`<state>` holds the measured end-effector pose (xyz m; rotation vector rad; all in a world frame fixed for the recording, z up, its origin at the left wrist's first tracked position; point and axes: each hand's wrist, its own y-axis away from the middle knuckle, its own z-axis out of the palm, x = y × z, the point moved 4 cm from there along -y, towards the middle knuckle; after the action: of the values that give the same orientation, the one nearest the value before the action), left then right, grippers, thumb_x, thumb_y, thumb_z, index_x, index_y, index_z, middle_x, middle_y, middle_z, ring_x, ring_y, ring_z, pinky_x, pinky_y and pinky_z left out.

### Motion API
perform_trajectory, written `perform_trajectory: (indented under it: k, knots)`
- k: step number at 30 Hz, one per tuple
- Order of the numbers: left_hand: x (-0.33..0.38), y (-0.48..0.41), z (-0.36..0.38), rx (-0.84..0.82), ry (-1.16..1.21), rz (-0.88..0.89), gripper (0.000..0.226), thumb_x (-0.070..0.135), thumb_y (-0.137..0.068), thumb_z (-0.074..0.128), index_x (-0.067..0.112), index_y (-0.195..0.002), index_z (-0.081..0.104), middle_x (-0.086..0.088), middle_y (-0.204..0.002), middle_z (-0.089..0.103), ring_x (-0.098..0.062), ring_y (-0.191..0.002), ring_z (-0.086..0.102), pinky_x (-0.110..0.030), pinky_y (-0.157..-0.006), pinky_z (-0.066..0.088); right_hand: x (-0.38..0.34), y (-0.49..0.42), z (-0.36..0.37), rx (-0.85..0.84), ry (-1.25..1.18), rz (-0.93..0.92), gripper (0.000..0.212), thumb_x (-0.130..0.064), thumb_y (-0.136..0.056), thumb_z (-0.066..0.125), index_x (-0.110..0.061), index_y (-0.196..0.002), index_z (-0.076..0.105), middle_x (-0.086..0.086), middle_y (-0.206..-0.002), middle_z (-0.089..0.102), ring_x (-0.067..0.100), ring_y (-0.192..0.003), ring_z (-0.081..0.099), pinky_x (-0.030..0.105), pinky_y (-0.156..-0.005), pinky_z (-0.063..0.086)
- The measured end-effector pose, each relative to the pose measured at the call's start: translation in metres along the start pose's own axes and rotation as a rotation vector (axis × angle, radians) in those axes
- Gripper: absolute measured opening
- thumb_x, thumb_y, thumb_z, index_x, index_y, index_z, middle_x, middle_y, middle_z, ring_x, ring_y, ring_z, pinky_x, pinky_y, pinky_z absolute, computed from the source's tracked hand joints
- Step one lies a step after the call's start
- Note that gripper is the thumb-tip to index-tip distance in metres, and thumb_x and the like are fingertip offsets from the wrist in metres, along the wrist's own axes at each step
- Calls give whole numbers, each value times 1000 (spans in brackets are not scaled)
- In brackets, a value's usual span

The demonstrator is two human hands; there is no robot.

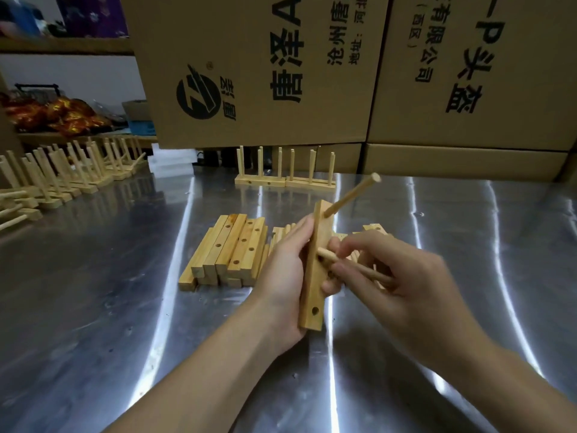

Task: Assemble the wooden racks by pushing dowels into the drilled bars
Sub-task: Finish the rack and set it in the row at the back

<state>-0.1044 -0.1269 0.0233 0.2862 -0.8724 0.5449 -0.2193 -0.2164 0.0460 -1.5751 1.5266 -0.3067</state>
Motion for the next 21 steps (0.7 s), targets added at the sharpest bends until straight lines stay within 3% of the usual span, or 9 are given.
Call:
perform_trajectory:
  k: [4, 8, 10, 12, 16, 21]
  knots:
    - [3, 1, -2, 11, -56, 41, 31, 41, -111, 46, 15, -123, 59, -3, -78, 56, -13, -58, 48, -23, -50, 33, 0, -1, -3, 20, 79, -38, 11, -36, -98, 73, -35, -109, 70, -18, -99, 74, 9, -88, 74, 37, -63, 57]
    - [3, 2, -4, 3, -50, 27, 34, 44, -110, 48, 16, -125, 59, -3, -77, 56, -13, -57, 48, -28, -61, 31, -3, -1, -1, -35, 49, -51, 9, -35, -101, 69, -32, -109, 66, -22, -98, 75, 4, -103, 74, 35, -71, 59]
    - [1, 1, -5, 2, -62, 27, 45, 47, -109, 48, 9, -129, 63, -2, -78, 56, -12, -61, 50, -29, -65, 35, -3, -2, -1, -50, 62, -60, 12, -38, -100, 68, -33, -110, 64, -31, -98, 71, -7, -96, 70, 19, -75, 54]
    - [2, 0, -6, 1, -83, 44, 48, 49, -108, 48, 16, -136, 68, -1, -78, 57, -13, -68, 53, -32, -73, 46, -3, -2, -2, -45, 103, -72, 14, -39, -98, 69, -33, -110, 66, -42, -93, 58, -14, -82, 61, 3, -71, 41]
    - [2, 0, -4, -42, -119, 67, 39, 52, -107, 48, 35, -132, 73, -2, -83, 58, -13, -73, 55, -34, -79, 50, 0, -2, -5, -36, 140, -62, 12, -42, -97, 70, -31, -101, 70, -35, -86, 55, -2, -73, 59, 10, -63, 40]
    - [0, 1, -5, -56, -166, 49, 45, 56, -109, 41, 33, -132, 72, 0, -82, 57, -12, -69, 53, -30, -74, 47, 1, 0, -4, -36, 83, -33, 9, -37, -98, 75, -29, -100, 75, -30, -84, 59, 4, -74, 64, 11, -65, 43]
